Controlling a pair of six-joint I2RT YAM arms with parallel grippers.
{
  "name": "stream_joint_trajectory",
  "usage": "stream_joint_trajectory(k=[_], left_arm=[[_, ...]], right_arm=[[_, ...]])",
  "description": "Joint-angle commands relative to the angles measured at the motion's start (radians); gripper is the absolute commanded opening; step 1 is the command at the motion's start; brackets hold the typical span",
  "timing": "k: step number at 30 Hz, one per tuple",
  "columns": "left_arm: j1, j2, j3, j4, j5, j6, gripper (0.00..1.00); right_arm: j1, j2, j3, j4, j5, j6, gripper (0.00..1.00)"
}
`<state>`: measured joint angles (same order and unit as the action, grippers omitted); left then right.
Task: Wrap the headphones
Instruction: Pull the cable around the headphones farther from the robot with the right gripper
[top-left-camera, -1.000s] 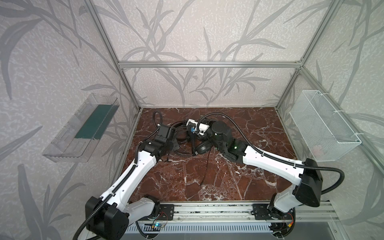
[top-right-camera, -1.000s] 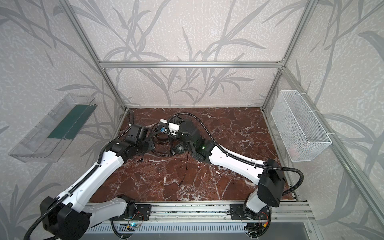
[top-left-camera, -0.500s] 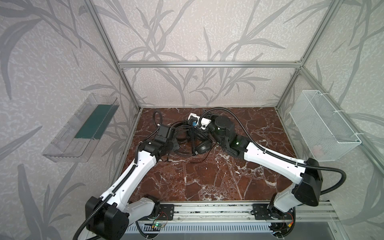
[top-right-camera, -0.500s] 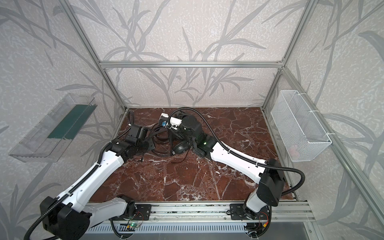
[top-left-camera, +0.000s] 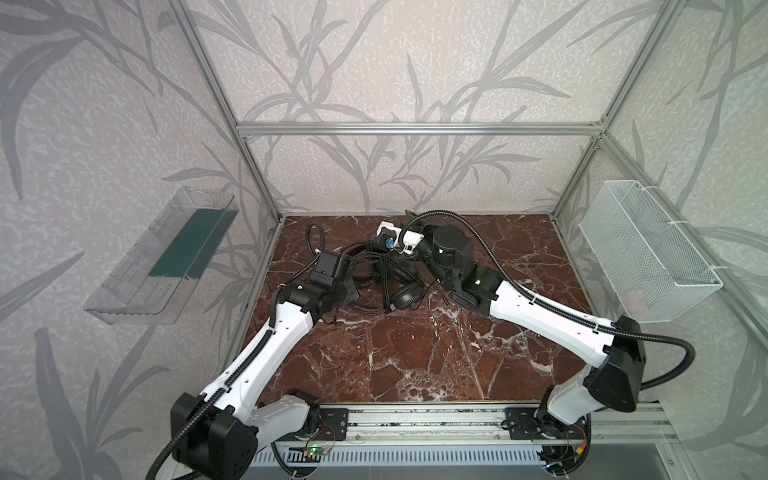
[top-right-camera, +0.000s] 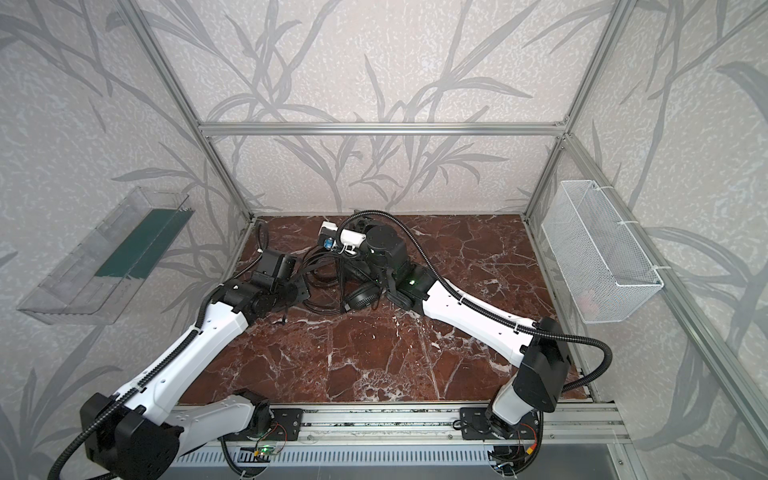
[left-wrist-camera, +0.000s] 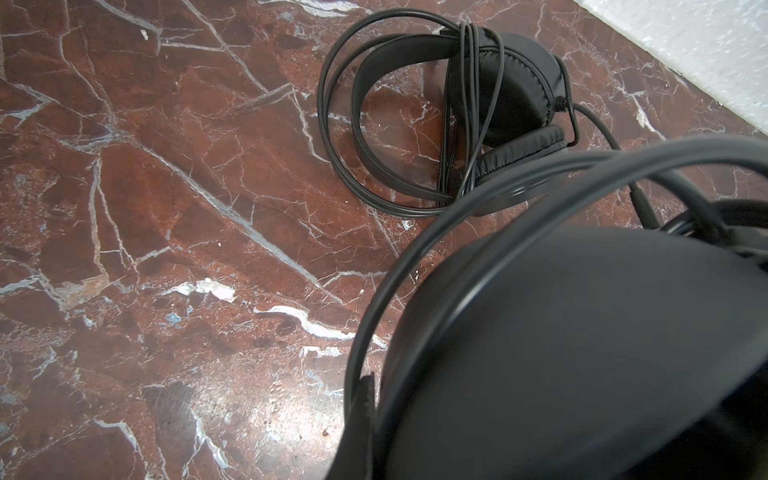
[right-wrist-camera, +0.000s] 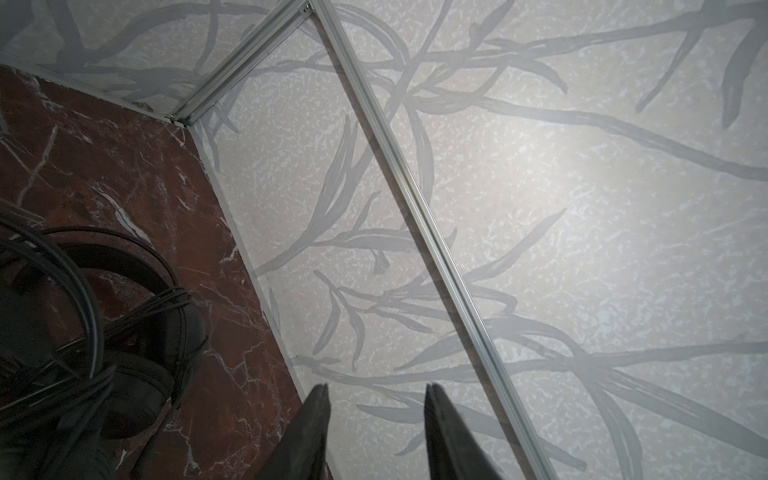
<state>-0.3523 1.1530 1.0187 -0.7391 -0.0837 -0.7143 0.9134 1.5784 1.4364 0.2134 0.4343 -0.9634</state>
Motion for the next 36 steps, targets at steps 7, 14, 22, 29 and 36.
stream_joint_trajectory(k=[7, 14, 22, 29, 36], left_arm=[[-0.001, -0.032, -0.008, 0.032, 0.006, 0.007, 0.0], [-0.001, -0.03, -0.008, 0.033, 0.011, 0.009, 0.0], [-0.002, -0.03, -0.01, 0.035, 0.019, 0.015, 0.0], [-0.004, -0.03, -0.01, 0.036, 0.019, 0.018, 0.0], [-0.01, -0.031, -0.011, 0.039, 0.025, 0.022, 0.0]], right_arm=[[-0.021, -0.009, 0.107, 0.024, -0.01, -0.037, 0.4], [-0.028, -0.007, 0.13, 0.0, -0.029, -0.052, 0.36], [-0.045, 0.012, 0.207, -0.013, -0.034, -0.093, 0.32], [-0.056, 0.023, 0.278, -0.073, -0.068, -0.097, 0.24], [-0.067, 0.041, 0.314, -0.069, -0.076, -0.098, 0.18]])
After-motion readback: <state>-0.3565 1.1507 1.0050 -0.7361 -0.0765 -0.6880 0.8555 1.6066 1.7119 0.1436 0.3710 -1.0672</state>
